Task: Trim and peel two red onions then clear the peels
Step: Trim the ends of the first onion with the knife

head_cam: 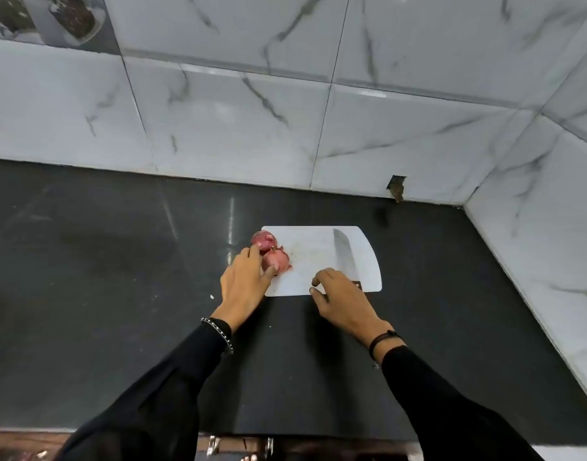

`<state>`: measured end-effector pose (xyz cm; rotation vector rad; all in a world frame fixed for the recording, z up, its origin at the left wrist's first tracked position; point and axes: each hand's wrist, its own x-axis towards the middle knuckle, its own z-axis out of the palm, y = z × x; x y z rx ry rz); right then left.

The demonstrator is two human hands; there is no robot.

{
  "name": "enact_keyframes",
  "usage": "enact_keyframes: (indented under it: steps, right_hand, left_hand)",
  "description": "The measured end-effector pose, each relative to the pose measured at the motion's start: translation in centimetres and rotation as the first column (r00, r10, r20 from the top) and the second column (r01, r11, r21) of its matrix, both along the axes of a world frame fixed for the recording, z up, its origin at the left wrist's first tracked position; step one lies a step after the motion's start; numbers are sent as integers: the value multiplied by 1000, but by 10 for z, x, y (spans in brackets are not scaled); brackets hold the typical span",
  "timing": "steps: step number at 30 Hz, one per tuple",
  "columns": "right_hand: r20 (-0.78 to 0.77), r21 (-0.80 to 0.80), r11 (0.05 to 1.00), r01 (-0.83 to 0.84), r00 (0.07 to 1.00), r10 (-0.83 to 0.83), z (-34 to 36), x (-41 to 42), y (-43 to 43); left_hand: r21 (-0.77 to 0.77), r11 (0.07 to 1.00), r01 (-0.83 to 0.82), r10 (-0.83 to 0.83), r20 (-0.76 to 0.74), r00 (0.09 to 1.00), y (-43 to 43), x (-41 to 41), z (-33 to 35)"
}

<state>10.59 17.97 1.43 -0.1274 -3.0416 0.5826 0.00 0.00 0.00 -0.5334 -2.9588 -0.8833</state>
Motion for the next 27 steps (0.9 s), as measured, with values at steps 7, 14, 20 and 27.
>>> enact_keyframes:
  steps: [7, 14, 20, 27]
  right_hand:
    - [-50, 23, 996, 85, 995, -83, -4, 10, 12]
    - [-128, 97, 957, 273, 957, -260, -11, 21, 26]
    - [-25, 66, 926, 372, 928, -371, -14, 36, 30]
    - [106, -60, 889, 454, 888, -447, -16, 38, 32]
  left_hand:
    - [-9, 1000, -12, 12, 27, 1000, 9, -9, -1]
    - [-35, 991, 126, -127, -21, 992, 13, -13, -4]
    - [-71, 955, 287, -287, -3, 958, 14, -10, -10]
    - [82, 909, 408, -416, 218, 883, 17, -13, -13]
